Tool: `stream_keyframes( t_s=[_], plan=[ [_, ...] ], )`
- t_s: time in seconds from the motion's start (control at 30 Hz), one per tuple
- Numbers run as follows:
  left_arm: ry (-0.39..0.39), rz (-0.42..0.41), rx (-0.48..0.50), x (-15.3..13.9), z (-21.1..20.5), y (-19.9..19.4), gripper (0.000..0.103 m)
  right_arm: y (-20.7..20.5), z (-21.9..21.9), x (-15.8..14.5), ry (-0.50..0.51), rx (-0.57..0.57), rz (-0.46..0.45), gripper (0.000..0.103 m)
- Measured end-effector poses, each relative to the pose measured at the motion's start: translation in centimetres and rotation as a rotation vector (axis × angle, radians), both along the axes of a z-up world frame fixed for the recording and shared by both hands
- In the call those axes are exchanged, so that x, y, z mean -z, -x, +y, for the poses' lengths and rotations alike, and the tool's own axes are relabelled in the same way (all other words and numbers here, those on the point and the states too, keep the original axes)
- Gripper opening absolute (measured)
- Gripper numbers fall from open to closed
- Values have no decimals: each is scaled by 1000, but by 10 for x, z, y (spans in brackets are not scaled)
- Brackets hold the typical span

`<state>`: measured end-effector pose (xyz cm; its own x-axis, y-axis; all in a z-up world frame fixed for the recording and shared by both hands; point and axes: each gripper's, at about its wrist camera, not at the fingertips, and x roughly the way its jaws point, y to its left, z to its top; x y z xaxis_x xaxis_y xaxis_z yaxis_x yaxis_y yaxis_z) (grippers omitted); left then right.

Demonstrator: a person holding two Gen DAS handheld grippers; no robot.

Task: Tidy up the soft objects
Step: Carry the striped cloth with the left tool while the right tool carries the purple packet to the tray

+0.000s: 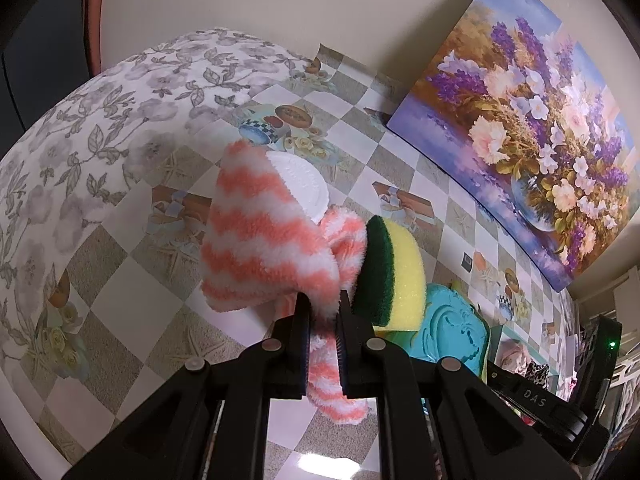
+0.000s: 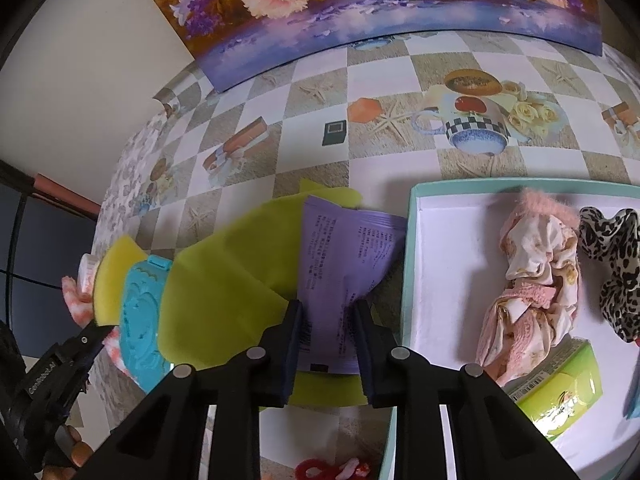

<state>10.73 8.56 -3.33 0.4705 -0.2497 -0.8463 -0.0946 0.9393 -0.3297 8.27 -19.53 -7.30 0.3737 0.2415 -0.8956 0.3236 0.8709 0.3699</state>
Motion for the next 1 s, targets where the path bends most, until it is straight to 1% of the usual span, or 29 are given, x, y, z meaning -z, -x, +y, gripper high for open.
stream_keyframes(
  t_s=[0.3, 0.47, 0.7, 0.83, 1.0],
  plan=[
    [-4, -59, -21, -21, 10, 6, 11, 9, -3, -26, 20, 2, -52, 26],
    [-13, -122, -39, -44, 15, 17, 11, 21, -7, -42, 21, 12, -79, 26],
    [-21, -219, -37, -79, 13, 35, 11, 44, -13, -68, 23, 25, -118, 26],
    [-22, -273, -19, -99, 5, 47, 11, 57, -16, -81, 40, 34, -132, 26],
    [-17, -332, 33, -121, -19, 62, 11, 78, -23, -98, 78, 53, -143, 26]
  ],
)
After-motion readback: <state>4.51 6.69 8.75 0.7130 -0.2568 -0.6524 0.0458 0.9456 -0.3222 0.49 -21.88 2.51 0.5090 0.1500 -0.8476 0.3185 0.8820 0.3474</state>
